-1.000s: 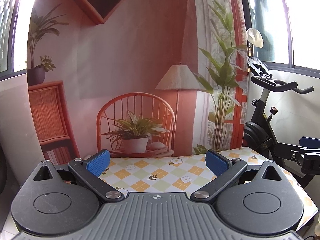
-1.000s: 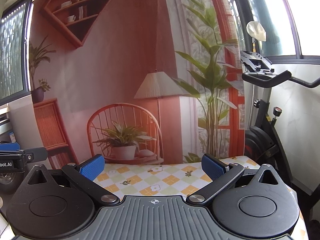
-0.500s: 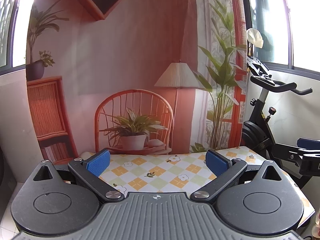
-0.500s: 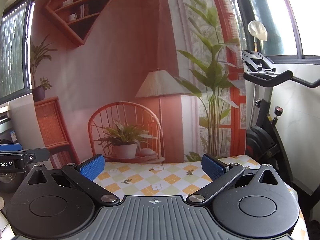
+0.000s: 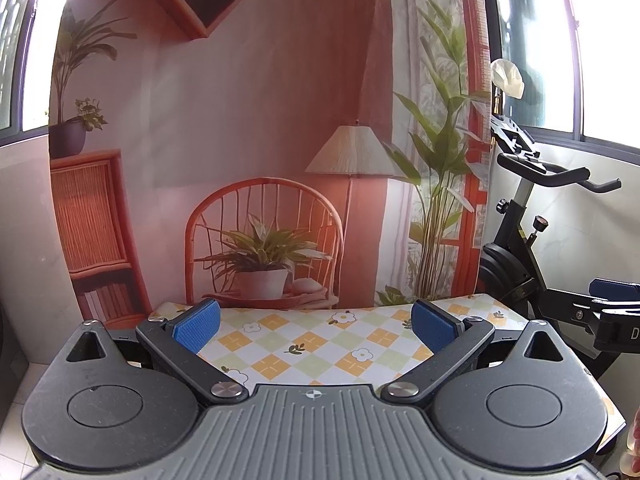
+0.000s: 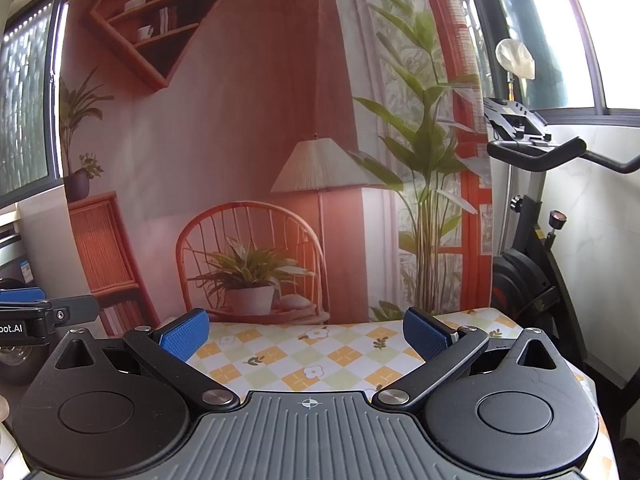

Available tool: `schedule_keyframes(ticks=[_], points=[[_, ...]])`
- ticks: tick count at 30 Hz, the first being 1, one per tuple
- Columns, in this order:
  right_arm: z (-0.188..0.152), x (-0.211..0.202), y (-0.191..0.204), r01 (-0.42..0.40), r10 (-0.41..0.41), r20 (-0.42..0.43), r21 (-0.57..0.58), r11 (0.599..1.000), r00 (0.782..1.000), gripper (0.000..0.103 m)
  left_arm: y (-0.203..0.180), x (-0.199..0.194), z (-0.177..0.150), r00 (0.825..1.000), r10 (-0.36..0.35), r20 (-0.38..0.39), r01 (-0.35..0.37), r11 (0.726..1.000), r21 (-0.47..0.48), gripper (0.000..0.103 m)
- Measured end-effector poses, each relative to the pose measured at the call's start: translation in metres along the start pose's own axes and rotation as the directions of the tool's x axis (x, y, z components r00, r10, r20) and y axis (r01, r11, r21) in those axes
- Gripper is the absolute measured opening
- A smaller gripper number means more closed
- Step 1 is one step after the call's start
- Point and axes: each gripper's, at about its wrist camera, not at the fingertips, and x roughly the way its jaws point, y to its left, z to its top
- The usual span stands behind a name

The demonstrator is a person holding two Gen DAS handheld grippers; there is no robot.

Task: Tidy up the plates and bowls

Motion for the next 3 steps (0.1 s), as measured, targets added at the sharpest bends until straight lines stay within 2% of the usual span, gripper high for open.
schedule_keyframes(ticks=[3], points=[[0.0000,0.0001,0.0000,0.000,0.000,-0.001,0.000,1.000,1.000,0.103,-0.0003,0.0004,0.0001,1.000,0.001,-0.003,-0.001,1.000,-0.003,0.102]])
